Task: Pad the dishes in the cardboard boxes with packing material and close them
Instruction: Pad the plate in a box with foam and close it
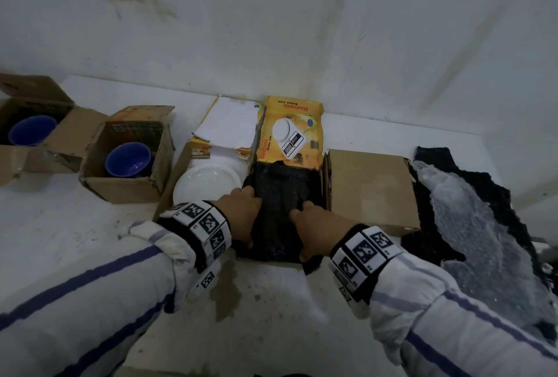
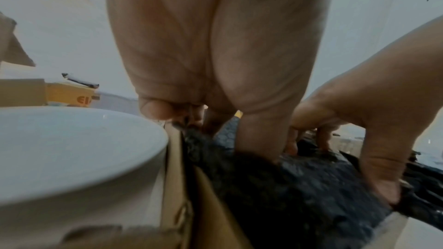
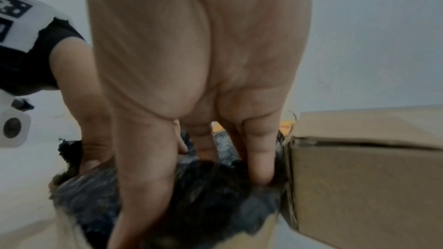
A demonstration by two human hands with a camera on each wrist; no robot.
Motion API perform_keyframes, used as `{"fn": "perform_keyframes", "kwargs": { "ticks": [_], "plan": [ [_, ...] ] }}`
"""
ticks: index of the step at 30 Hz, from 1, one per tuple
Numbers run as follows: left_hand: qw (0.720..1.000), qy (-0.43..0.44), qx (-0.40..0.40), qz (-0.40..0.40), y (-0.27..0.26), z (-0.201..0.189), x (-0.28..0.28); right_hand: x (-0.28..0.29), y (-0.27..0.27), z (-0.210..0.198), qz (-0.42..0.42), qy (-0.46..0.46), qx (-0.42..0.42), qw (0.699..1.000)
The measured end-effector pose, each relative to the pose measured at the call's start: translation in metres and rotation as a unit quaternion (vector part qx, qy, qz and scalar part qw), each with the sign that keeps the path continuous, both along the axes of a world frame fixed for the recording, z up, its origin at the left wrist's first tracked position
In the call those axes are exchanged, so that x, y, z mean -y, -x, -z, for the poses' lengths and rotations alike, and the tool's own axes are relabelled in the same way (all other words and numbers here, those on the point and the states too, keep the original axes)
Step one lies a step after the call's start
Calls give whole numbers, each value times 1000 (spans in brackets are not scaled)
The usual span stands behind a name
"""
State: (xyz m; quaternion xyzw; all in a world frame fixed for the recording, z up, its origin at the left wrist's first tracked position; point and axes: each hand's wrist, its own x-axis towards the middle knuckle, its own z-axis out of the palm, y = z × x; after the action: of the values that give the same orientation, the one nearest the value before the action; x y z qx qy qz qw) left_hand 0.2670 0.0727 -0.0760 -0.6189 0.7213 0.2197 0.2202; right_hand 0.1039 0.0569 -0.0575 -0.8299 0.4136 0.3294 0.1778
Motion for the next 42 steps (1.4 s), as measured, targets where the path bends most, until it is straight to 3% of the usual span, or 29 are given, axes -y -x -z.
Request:
{"fn": "perform_keyframes", "kwargs": {
  "ticks": [7,12,16,20,27,31,36,38,42],
  "plan": [
    [999,44,-20,4,10,12,-6,-7,2,17,31,87,92,991],
    [988,28,-141,-64,-5,6,-7,3,1,1,62,-2,27,998],
    [972,80,-181,-128,-7,5,0,9,-5,-15,131,-19,69,989],
    [962,87,-200,-162,7,-3,5,4,-12,-16,220,-23,104,970],
    [943,21,-242,-227,24,11,16,12,-19,3,369,-63,136,917],
    [927,43,-269,-256,15,22,13,15,-15,6,331,-35,135,933],
    [927,106,-274,-234,9,7,0,13,-5,0,173,19,112,978],
    [940,140,-225,-214,4,5,-3,10,-3,1,110,17,86,990],
    [979,35,-130,-156,-2,3,-6,4,-6,12,67,-16,14,998]
  ]
}}
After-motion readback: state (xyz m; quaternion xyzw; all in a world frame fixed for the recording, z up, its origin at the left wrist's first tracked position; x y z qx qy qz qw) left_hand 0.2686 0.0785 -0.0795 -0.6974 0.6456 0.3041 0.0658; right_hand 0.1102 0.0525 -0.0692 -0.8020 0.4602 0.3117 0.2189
